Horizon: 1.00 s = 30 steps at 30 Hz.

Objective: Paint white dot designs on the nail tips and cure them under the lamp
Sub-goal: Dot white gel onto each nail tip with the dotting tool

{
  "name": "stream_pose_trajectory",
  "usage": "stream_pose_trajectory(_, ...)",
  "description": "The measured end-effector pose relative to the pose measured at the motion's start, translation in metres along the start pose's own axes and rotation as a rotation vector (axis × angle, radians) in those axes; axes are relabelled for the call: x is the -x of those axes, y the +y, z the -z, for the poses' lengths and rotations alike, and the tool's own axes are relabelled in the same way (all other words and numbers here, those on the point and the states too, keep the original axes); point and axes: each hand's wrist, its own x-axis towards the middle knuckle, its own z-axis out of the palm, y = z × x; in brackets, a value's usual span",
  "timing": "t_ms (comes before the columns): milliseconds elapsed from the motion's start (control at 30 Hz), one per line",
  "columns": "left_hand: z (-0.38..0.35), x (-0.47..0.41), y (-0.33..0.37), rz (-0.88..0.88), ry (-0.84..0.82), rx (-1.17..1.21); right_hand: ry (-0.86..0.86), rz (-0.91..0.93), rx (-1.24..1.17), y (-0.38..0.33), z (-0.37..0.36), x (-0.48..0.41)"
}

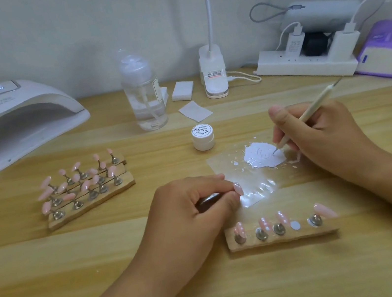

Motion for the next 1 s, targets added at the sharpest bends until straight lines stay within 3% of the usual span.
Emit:
stream_pose_trajectory(433,0.0001,-0.0006,0.0013,0.002,-0.003,-0.024,-0.097,0.019,-0.065,-0.0010,-0.0016,0.0034)
stream_pose_trajectory(1000,-0.0008,-0.0003,0.0023,0.007,0.006,-0.021,-0.099,0.027,-0.064,0.0006,-0.0018,0.0026)
